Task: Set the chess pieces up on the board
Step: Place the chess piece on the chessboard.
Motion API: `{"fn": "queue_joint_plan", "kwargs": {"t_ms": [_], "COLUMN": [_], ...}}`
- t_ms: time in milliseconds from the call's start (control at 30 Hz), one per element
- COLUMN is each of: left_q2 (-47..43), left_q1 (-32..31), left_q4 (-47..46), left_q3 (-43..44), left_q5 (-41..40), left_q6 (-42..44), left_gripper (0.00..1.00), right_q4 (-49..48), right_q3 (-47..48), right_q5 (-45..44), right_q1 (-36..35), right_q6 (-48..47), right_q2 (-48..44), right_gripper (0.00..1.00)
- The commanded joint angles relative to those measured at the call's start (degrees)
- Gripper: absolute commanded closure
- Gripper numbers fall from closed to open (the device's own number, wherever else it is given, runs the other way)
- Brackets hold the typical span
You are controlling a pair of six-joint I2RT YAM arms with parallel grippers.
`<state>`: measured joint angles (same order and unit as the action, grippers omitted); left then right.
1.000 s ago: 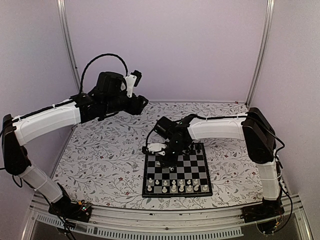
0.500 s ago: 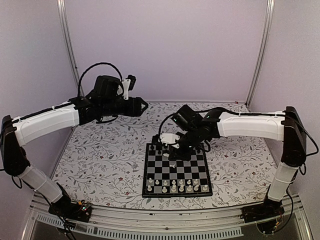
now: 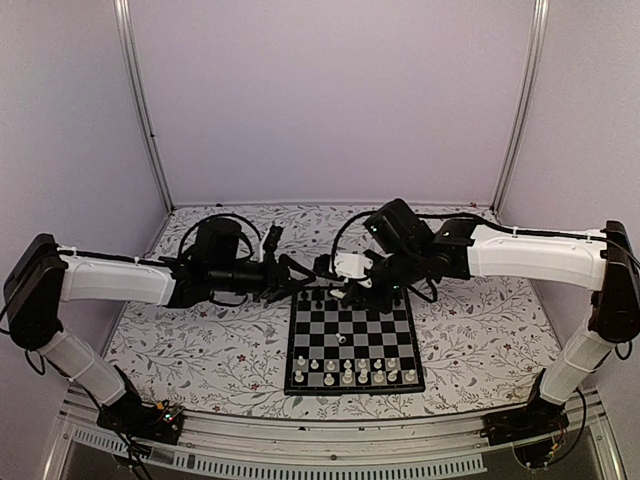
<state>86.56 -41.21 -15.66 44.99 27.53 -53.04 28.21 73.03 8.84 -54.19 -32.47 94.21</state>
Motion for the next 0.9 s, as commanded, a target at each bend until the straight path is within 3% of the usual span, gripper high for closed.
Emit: {"fn": "queue_joint_plan", "kwargs": {"t_ms": [0, 467, 867], "left_q2": [2.1, 8.3, 13.0], "left_q1": [-2.5, -4.8, -4.9], "left_q4": [-11.5, -19.6, -23.3], "left_q3": [-0.4, 0.7, 3.5], "left_q5": [5.6, 9.5, 12.9], "left_q6": [-6.5, -12.2, -14.1], "left_gripper": [0.44, 0.53, 0.79], "right_q4": [-1.9, -1.2, -1.2], "right_q3": [0.0, 0.7, 0.4], "right_q5": [-1.6, -0.6, -0.5], "right_q1": [0.4, 0.4, 0.4], "right_q6": [-0.1, -0.3, -0.6], "right_q2": [-1.0, -1.3, -1.1], "right_gripper": [0.8, 0.79, 0.79]}}
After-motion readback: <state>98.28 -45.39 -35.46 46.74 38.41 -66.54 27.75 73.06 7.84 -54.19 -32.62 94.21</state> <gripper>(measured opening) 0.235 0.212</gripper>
